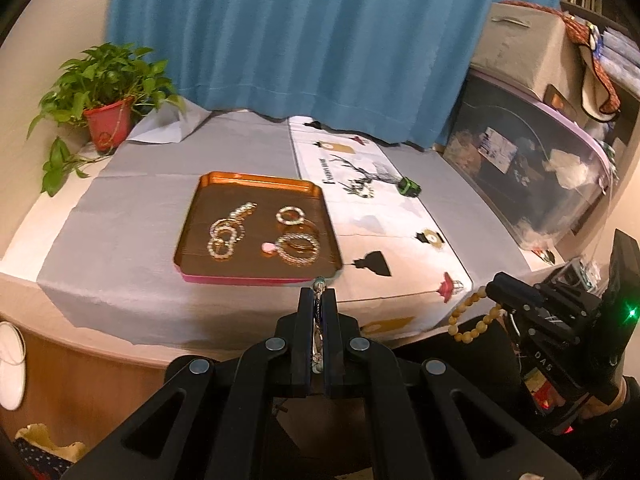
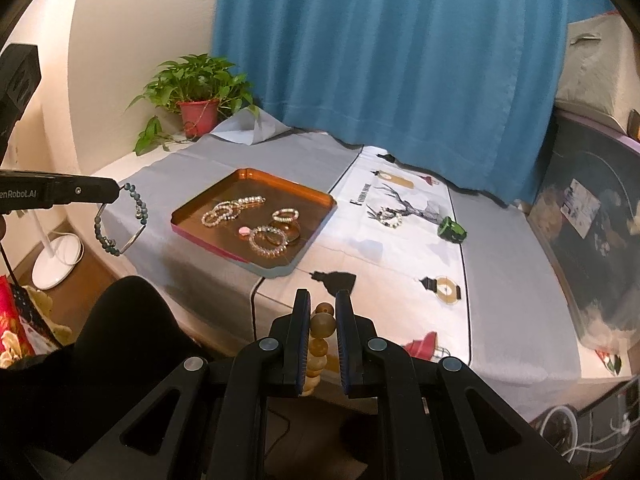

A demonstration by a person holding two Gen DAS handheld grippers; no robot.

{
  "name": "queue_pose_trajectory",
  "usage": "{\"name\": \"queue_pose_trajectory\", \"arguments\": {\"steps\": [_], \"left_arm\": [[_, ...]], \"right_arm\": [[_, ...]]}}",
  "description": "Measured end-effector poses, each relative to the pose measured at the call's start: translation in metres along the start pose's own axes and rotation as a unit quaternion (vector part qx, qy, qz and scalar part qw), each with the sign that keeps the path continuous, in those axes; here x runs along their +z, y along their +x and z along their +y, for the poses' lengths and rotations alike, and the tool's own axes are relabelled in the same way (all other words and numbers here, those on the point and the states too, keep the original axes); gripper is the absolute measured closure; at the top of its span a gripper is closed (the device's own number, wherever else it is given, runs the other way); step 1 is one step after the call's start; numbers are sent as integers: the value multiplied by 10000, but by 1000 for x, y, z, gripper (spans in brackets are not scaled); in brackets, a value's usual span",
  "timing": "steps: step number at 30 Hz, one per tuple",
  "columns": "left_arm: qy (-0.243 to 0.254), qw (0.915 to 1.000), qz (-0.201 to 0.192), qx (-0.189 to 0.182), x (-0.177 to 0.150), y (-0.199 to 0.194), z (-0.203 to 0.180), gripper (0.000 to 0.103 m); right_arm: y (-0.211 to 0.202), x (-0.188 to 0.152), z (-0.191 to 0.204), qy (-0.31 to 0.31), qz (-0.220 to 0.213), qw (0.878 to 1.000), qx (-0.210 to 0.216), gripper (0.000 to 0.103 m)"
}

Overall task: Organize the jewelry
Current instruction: 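Lift both bracelets and carry them over the orange tray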

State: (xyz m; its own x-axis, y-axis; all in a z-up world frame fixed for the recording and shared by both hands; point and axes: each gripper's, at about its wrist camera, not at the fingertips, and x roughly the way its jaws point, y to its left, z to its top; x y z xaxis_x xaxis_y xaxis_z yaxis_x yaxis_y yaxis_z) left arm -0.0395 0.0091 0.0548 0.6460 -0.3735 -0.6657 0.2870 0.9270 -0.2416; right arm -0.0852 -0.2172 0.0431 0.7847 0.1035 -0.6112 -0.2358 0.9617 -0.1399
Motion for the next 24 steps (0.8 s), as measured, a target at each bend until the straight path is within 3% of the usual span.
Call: {"name": "queue_pose_trajectory", "arguments": {"steps": [13, 24], "left_arm": [[-159, 9998, -29, 103, 35, 32, 41, 101], [-112, 9994, -65, 320, 103, 115, 80, 101]], "right_arm": [[60, 45, 10, -17, 80, 9996, 260, 90], [161, 102, 18, -74, 202, 9988, 431, 90]]}}
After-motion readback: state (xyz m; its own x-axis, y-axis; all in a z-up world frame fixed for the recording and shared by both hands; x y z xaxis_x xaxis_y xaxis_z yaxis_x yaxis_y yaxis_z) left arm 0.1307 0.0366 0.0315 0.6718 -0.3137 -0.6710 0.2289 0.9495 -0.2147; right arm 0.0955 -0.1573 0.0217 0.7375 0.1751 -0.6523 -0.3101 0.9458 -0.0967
